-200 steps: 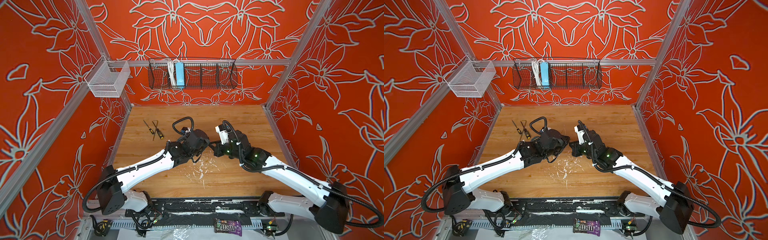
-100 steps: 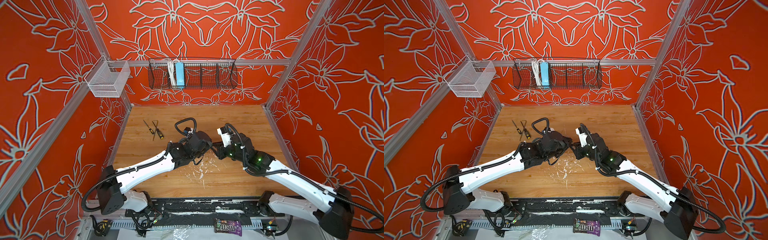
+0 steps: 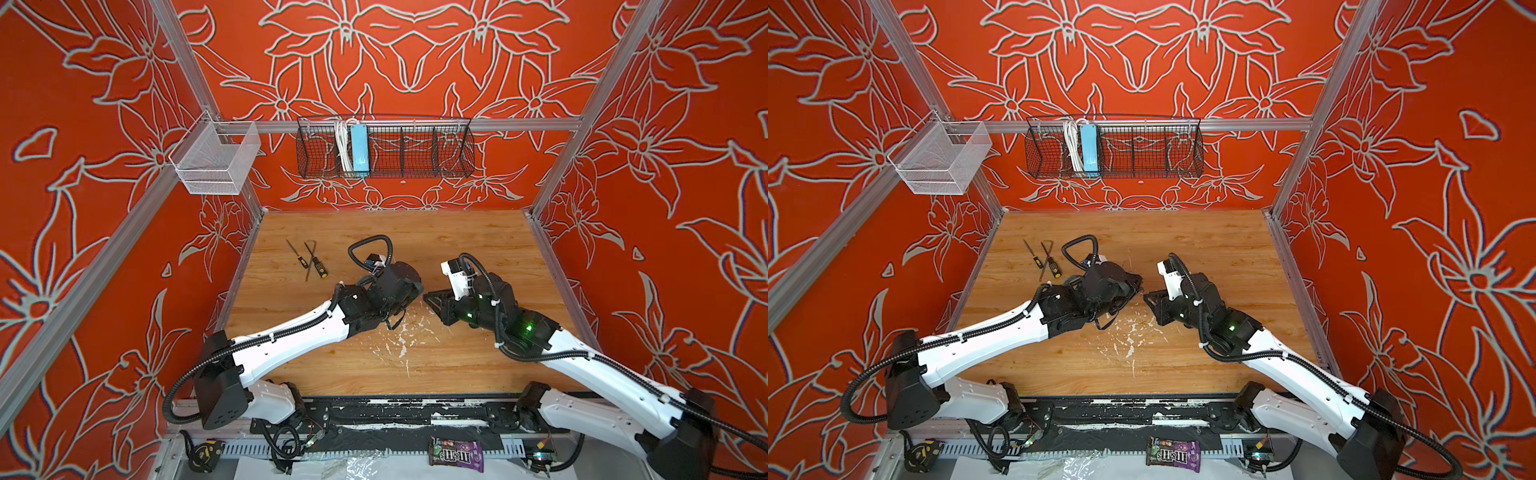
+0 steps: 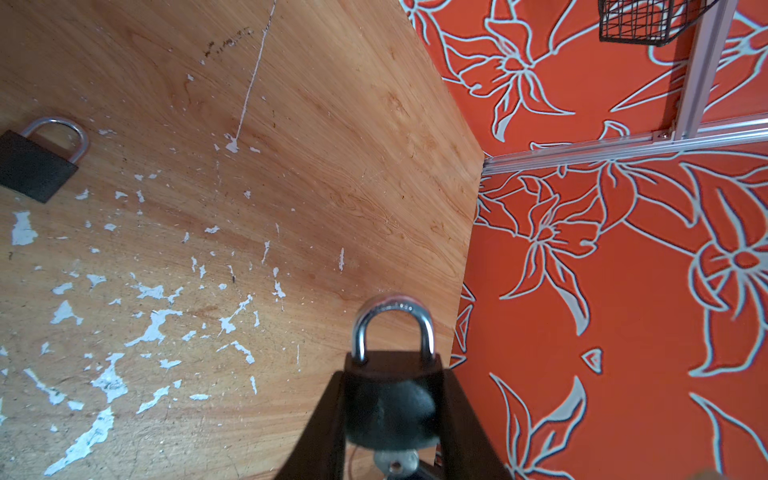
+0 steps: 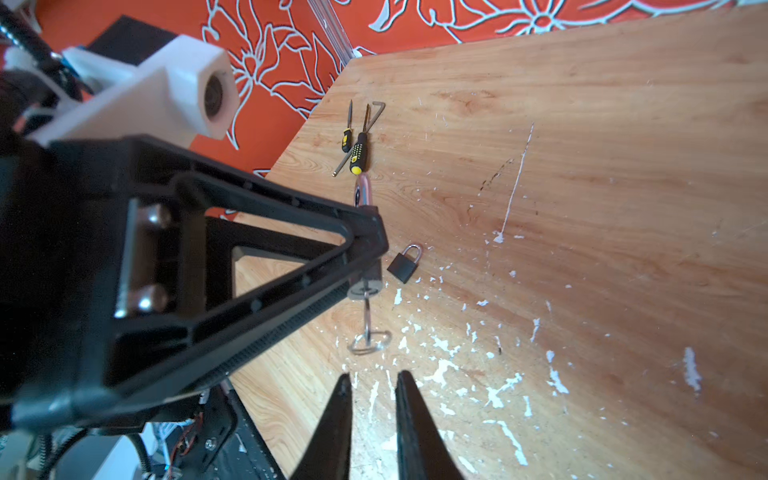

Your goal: Unlock with the key

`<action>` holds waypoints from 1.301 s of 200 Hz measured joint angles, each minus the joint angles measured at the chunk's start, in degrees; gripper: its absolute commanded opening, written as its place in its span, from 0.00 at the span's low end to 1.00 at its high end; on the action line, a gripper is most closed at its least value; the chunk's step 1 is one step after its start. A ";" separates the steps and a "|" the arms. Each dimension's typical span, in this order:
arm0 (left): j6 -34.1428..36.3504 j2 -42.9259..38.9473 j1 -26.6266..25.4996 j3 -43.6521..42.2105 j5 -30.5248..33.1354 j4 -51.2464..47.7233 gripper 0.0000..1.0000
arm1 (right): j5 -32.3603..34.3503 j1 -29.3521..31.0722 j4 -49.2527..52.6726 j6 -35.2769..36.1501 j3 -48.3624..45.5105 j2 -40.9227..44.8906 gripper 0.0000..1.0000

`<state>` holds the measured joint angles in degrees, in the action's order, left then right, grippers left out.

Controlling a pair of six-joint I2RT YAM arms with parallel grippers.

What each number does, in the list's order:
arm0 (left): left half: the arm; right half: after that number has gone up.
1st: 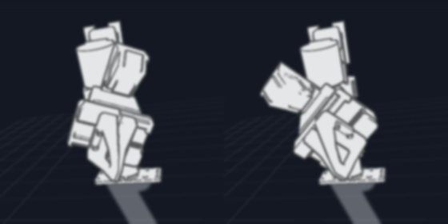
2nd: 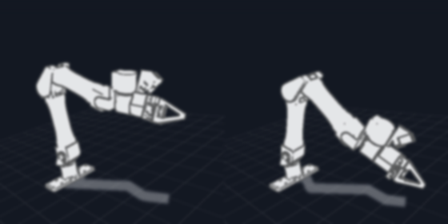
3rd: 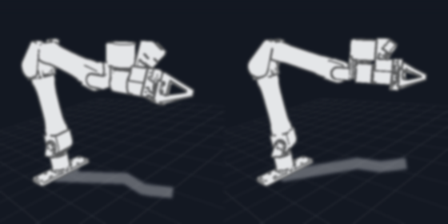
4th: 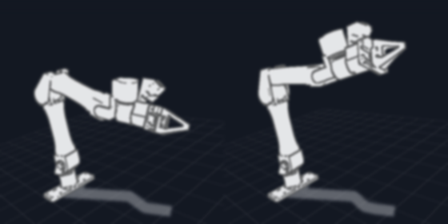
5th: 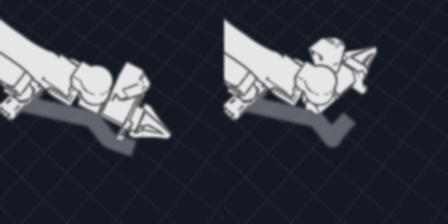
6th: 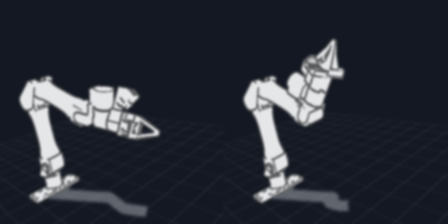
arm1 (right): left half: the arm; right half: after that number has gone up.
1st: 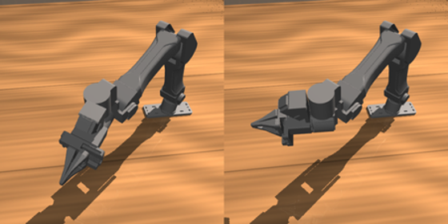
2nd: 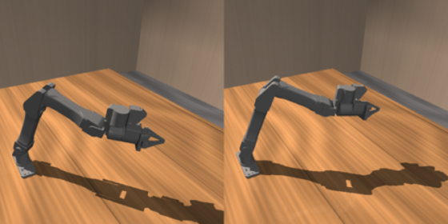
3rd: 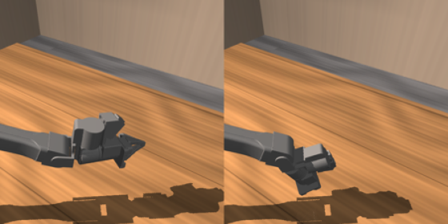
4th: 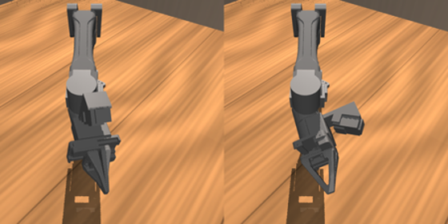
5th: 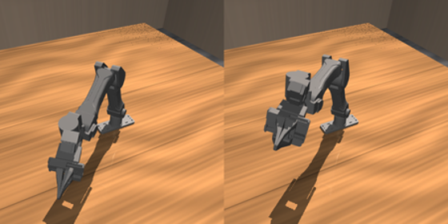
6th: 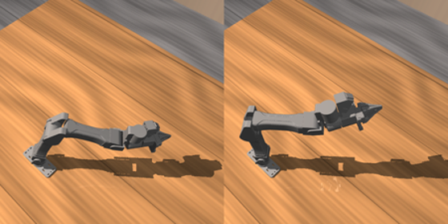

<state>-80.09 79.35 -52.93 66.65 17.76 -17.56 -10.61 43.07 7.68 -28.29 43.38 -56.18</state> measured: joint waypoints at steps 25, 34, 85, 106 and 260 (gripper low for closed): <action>-0.02 0.00 0.00 0.00 -0.04 0.00 0.00 | -0.59 -0.28 -0.81 -0.68 0.00 -1.14 0.15; -0.02 0.00 0.00 0.00 -0.07 0.00 0.00 | -0.83 -0.37 -1.16 -0.83 0.02 -1.36 0.14; 0.20 0.00 0.00 0.00 -1.46 0.09 0.00 | -0.98 -1.03 -3.74 -1.33 0.02 -1.90 0.07; 0.22 0.00 0.20 0.00 -2.27 0.24 0.00 | -1.11 -1.16 -4.63 -1.38 0.04 -2.38 0.04; 2.56 -0.13 0.74 0.87 -0.87 1.73 0.00 | -6.47 -3.37 -4.26 -11.34 0.24 0.20 0.22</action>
<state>-77.54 79.22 -52.18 67.53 16.88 -15.84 -17.08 39.70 3.42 -39.64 43.62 -55.99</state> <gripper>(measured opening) 0.317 0.217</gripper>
